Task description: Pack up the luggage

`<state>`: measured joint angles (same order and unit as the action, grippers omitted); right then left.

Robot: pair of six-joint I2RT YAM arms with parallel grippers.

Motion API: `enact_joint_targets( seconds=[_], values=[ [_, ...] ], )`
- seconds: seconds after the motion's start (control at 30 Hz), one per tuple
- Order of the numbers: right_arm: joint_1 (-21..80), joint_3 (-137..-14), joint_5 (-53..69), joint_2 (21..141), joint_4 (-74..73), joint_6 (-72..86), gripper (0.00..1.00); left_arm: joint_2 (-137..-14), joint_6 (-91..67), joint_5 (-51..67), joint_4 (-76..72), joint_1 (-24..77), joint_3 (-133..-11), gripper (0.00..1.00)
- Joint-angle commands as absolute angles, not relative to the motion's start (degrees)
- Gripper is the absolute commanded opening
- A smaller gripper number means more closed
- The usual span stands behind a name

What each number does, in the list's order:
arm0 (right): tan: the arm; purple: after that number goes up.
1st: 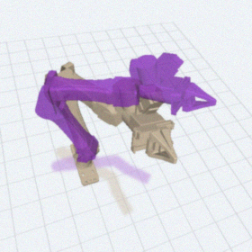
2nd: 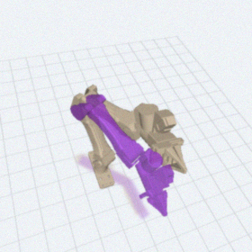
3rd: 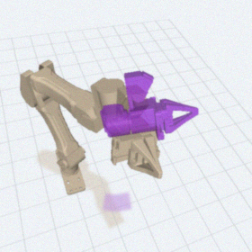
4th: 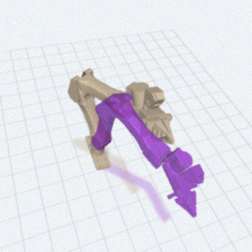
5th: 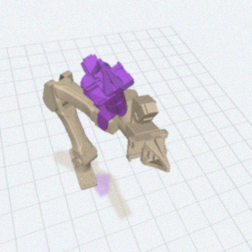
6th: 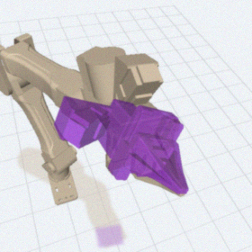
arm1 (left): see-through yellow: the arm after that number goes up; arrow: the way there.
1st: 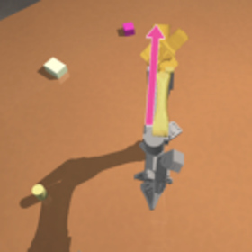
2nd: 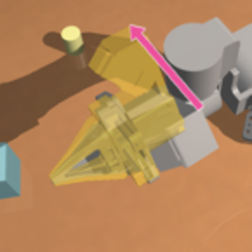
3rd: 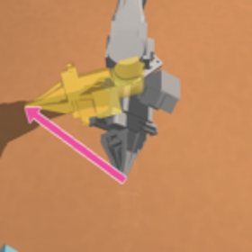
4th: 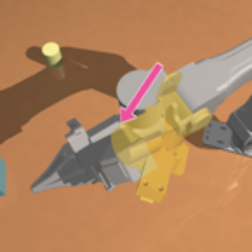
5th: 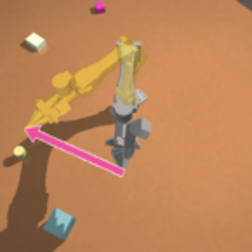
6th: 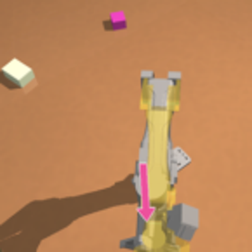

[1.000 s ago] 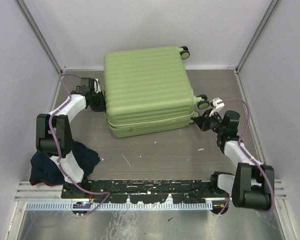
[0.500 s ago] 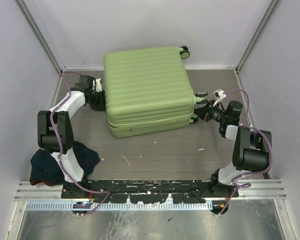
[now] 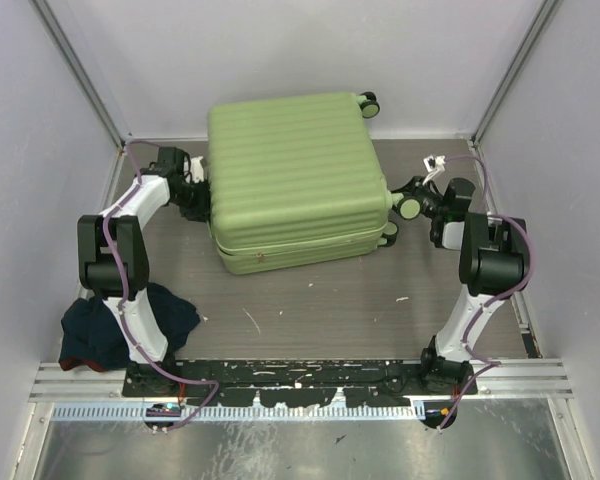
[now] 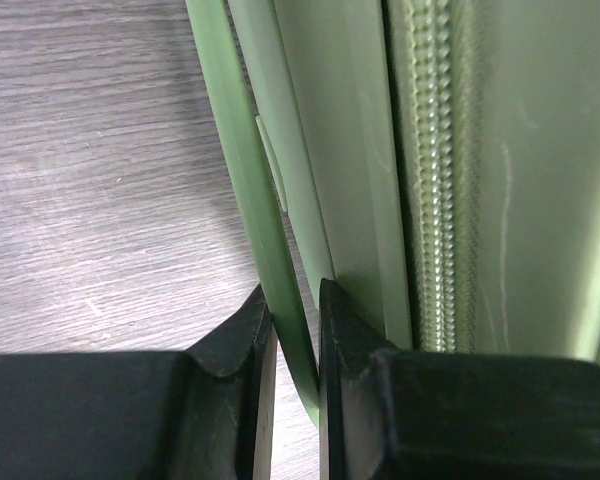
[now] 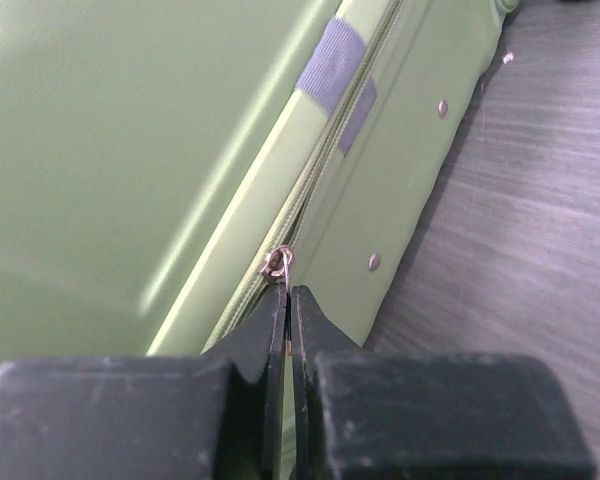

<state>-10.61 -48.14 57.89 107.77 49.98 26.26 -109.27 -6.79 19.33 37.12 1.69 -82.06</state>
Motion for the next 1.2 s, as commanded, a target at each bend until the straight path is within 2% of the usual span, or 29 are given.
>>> enact_joint_targets(
  seconds=[0.0,0.27,0.37,0.43,0.53,0.77,0.83,1.0,1.17],
  values=[
    [-8.98,-55.67,48.95,110.43,58.22,30.29,0.01,-113.76,0.88,17.19,32.82,0.88,-81.93,0.00],
    [-6.92,-60.49,45.85,114.72,52.54,34.38,0.02,-114.41,-0.83,18.47,33.00,0.90,-83.97,0.00],
    [-6.90,-61.00,45.87,113.01,48.79,34.84,0.07,-113.52,-1.29,18.85,32.88,0.80,-84.01,0.01],
    [-7.21,-60.66,45.96,111.15,44.83,33.60,0.20,-112.43,-1.73,19.34,32.80,0.52,-83.71,0.06],
    [-8.27,-60.32,45.25,108.35,35.40,29.83,0.34,-110.55,-3.23,21.19,32.49,-0.81,-83.02,0.22],
    [-10.87,-61.99,41.13,106.43,16.09,25.86,0.59,-106.71,-5.90,26.19,33.22,-3.55,-82.43,0.54],
    [-10.84,-62.88,39.19,106.77,12.90,25.57,0.63,-105.65,-6.64,27.27,33.51,-3.97,-82.21,0.63],
    [-10.69,-66.97,36.82,111.52,3.85,25.90,0.63,-103.53,-12.77,30.67,34.39,-7.25,-81.82,0.75],
    [-10.20,-66.17,37.07,112.61,1.05,26.77,0.54,-100.11,-15.22,30.56,34.51,-9.88,-79.45,0.81]
  ],
)
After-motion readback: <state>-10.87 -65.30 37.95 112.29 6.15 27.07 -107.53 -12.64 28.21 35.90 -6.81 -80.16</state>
